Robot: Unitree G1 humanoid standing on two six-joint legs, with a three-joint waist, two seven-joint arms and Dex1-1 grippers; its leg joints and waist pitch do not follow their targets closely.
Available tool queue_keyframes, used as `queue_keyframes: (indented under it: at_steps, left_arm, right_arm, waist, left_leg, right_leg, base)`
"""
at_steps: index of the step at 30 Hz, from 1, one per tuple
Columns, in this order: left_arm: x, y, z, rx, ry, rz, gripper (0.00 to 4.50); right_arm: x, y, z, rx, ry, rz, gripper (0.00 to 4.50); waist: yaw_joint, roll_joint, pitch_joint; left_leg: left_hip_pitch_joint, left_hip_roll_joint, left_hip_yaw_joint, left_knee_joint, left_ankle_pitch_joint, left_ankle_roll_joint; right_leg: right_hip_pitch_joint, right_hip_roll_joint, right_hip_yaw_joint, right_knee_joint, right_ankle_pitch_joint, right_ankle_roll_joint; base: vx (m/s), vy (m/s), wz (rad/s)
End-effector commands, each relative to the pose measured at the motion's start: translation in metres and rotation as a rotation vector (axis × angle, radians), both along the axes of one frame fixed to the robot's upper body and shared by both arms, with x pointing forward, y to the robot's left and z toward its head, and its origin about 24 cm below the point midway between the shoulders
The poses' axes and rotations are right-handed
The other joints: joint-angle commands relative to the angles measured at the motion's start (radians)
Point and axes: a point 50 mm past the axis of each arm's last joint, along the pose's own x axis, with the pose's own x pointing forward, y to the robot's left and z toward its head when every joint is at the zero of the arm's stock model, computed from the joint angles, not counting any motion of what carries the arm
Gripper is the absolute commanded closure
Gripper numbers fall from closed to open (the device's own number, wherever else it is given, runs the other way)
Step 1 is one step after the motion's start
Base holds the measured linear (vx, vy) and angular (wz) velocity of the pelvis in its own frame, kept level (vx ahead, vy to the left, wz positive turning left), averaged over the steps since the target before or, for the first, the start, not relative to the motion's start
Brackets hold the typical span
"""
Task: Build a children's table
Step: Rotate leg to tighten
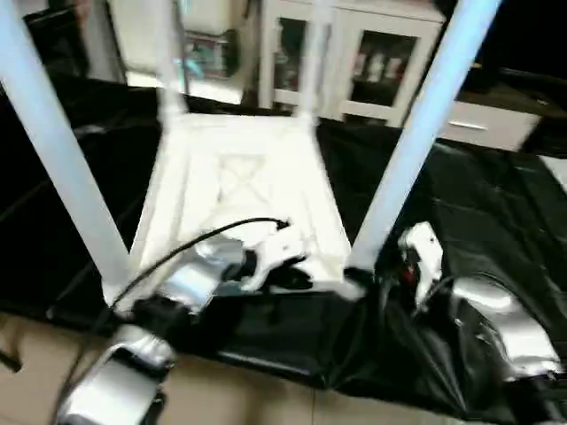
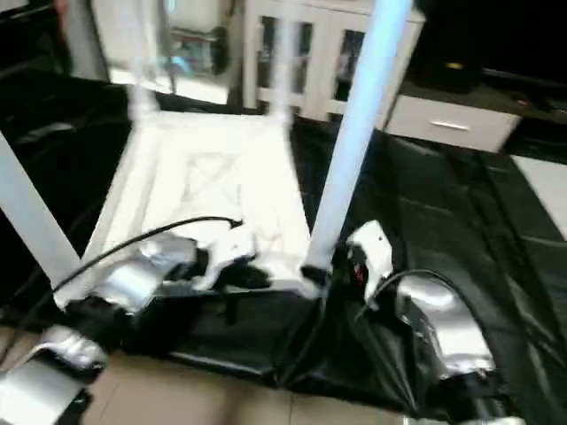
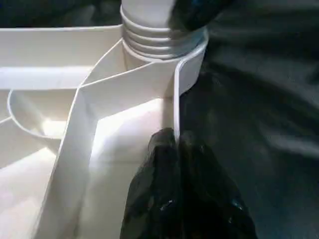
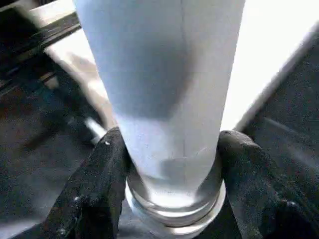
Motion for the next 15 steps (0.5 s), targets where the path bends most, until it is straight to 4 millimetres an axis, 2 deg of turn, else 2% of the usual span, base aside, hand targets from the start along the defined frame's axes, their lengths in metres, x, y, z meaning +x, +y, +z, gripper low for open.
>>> queue_keyframes:
  at_steps: [1, 2, 3, 4, 5, 6, 7, 8, 9, 10, 11, 12, 15]
  left_arm:
    - [0.009, -0.02, 0.003, -0.046, -0.026, 0.124, 4.5]
    - [0.016, -0.028, 0.004, -0.077, -0.019, 0.218, 4.5]
    - [0.019, -0.032, 0.005, -0.092, -0.01, 0.267, 4.5]
    - [0.019, -0.032, 0.005, -0.095, -0.007, 0.275, 4.5]
    - [0.027, -0.037, 0.005, -0.051, -0.085, 0.369, 4.5]
    - [0.028, -0.037, 0.005, -0.05, -0.088, 0.372, 4.5]
    - [0.032, -0.039, 0.007, -0.032, -0.136, 0.417, 4.5]
    - [0.034, -0.042, 0.007, -0.008, -0.176, 0.43, 4.5]
    - [0.034, -0.042, 0.007, -0.008, -0.176, 0.43, 4.5]
    - [0.034, -0.044, 0.007, 0.005, -0.201, 0.417, 4.5]
    - [0.034, -0.044, 0.007, 0.008, -0.205, 0.413, 4.5]
    - [0.035, -0.045, 0.008, 0.012, -0.221, 0.391, 4.5]
    - [0.033, -0.043, 0.007, 0.024, -0.226, 0.333, 4.5]
  right_arm:
    - [0.012, 0.009, -0.009, -0.024, 0.042, -0.185, 2.12]
    - [0.019, 0.014, -0.013, -0.01, 0.054, -0.321, 2.12]
    - [0.022, 0.018, -0.015, -0.003, 0.064, -0.39, 2.12]
    - [0.023, 0.018, -0.015, -0.002, 0.065, -0.402, 2.12]
    - [0.03, 0.036, -0.02, -0.028, 0.062, -0.479, 2.12]
    - [0.03, 0.037, -0.02, -0.029, 0.062, -0.48, 2.13]
    - [0.034, 0.048, -0.021, -0.051, 0.05, -0.496, 2.13]
    - [0.039, 0.059, -0.022, -0.084, 0.032, -0.525, 2.14]
    - [0.039, 0.059, -0.022, -0.084, 0.032, -0.525, 2.14]
    - [0.043, 0.066, -0.021, -0.088, 0.028, -0.531, 2.14]
    - [0.044, 0.067, -0.021, -0.088, 0.027, -0.535, 2.18]
    - [0.047, 0.072, -0.015, -0.04, 0.01, -0.523, 2.28]
    - [0.049, 0.074, -0.005, 0.033, -0.03, -0.48, 2.41]
  waist:
    - [-0.014, 0.006, -0.035]
    - [-0.019, -0.003, -0.041]
    - [-0.026, -0.003, -0.039]
    - [-0.029, 0.0, -0.037]
    - [-0.033, 0.01, -0.035]
    - [-0.037, 0.01, -0.033]
    - [-0.046, 0.011, -0.035]
    - [-0.048, 0.024, -0.035]
    - [-0.052, 0.025, -0.035]
    - [-0.054, 0.023, -0.034]
    - [-0.057, 0.029, -0.03]
    - [-0.061, 0.025, -0.031]
    - [-0.06, 0.022, -0.029]
  left_leg:
    - [0.005, 0.01, -0.018, -0.088, -0.473, -0.017]
    - [-0.003, 0.007, -0.024, -0.087, -0.457, -0.021]
    - [-0.008, 0.005, -0.021, -0.087, -0.442, -0.018]
    - [-0.001, 0.004, -0.019, -0.086, -0.445, -0.011]
    - [0.001, 0.002, -0.019, -0.084, -0.454, 0.0]
    - [0.003, 0.002, -0.018, -0.084, -0.467, 0.002]
    - [0.006, 0.002, -0.022, -0.083, -0.491, 0.002]
    - [-0.001, 0.006, -0.027, -0.089, -0.492, 0.005]
    - [-0.003, 0.008, -0.028, -0.09, -0.498, 0.004]
    - [-0.012, 0.009, -0.032, -0.096, -0.494, 0.007]
    - [-0.009, 0.011, -0.033, -0.1, -0.511, 0.01]
    - [-0.001, 0.007, -0.031, -0.095, -0.522, 0.013]
    - [0.0, 0.008, -0.027, -0.094, -0.515, 0.026]
  right_leg:
    - [0.018, -0.025, 0.003, -0.097, -0.618, -0.068]
    - [0.031, -0.028, -0.004, -0.097, -0.603, -0.065]
    - [0.029, -0.025, -0.002, -0.098, -0.597, -0.065]
    - [0.023, -0.026, -0.006, -0.105, -0.603, -0.067]
    - [0.021, -0.027, -0.008, -0.109, -0.607, -0.07]
    - [0.016, -0.025, -0.01, -0.115, -0.615, -0.067]
    - [0.02, -0.024, -0.02, -0.117, -0.614, -0.067]
    - [0.033, -0.029, -0.027, -0.117, -0.588, -0.068]
    - [0.035, -0.029, -0.03, -0.118, -0.571, -0.07]
    - [0.049, -0.031, -0.035, -0.114, -0.536, -0.071]
    - [0.044, -0.032, -0.036, -0.116, -0.523, -0.083]
    - [0.039, -0.034, -0.039, -0.122, -0.518, -0.094]
    - [0.037, -0.038, -0.038, -0.12, -0.504, -0.113]
  base:
    - [0.0, 0.0, 0.0]
    - [0.0, 0.0, 0.0]
    - [0.0, 0.0, 0.0]
    - [0.0, 0.0, 0.0]
    - [0.0, 0.0, 0.0]
    - [0.0, 0.0, 0.0]
    - [0.0, 0.0, 0.0]
    - [0.0, 0.0, 0.0]
    - [0.0, 0.0, 0.0]
    - [0.0, 0.0, 0.0]
    - [0.0, 0.0, 0.0]
    - [0.0, 0.0, 0.0]
    - [0.0, 0.0, 0.0]
